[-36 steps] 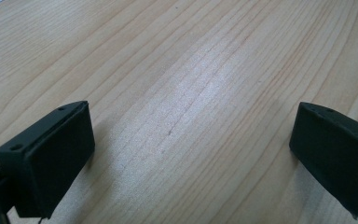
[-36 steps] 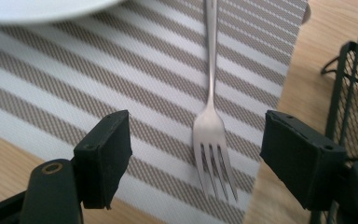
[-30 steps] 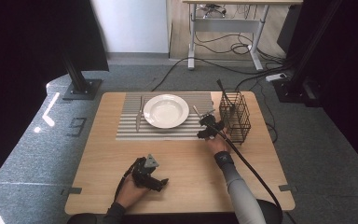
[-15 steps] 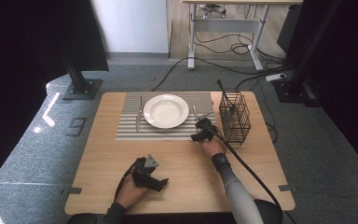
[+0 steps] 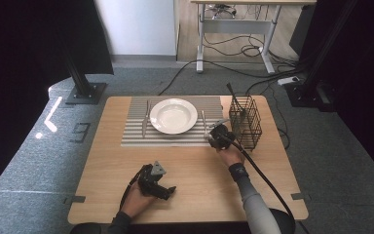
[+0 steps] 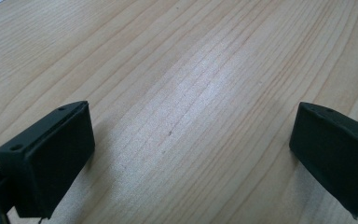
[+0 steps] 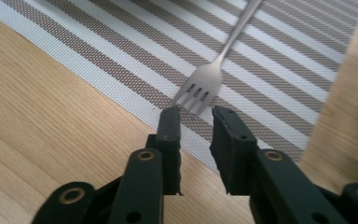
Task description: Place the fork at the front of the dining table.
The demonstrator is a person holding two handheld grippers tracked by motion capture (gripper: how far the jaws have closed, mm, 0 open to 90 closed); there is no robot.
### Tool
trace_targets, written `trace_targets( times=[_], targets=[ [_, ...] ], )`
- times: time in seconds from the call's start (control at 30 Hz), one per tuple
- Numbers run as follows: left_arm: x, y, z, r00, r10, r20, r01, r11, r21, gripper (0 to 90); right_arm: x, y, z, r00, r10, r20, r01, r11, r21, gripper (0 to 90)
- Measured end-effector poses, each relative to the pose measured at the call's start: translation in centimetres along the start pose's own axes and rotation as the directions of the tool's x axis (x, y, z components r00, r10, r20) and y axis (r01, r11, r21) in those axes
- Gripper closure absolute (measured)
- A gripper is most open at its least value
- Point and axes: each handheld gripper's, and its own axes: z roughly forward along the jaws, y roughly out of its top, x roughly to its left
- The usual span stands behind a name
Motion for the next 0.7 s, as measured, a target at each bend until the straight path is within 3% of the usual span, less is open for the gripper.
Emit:
trace_targets(
  times=[0.3, 0.7],
  targets=[
    [0.0, 0.0, 0.0, 1.0000, -0.001, -0.001, 0.001, 1.0000, -0.001, 0.0, -0.1, 0.3, 1.7, 1.0000, -0.001, -0.005, 0.001, 1.0000, -0.003, 75.5],
    [0.0, 0.0, 0.0, 1.0000, 0.001, -0.001, -0.001, 1.0000, 0.001, 0.0, -1.1, 2.4, 3.5, 0.9993, 0.034, -0.014, -0.034, 0.9994, -0.007, 73.6]
  ],
)
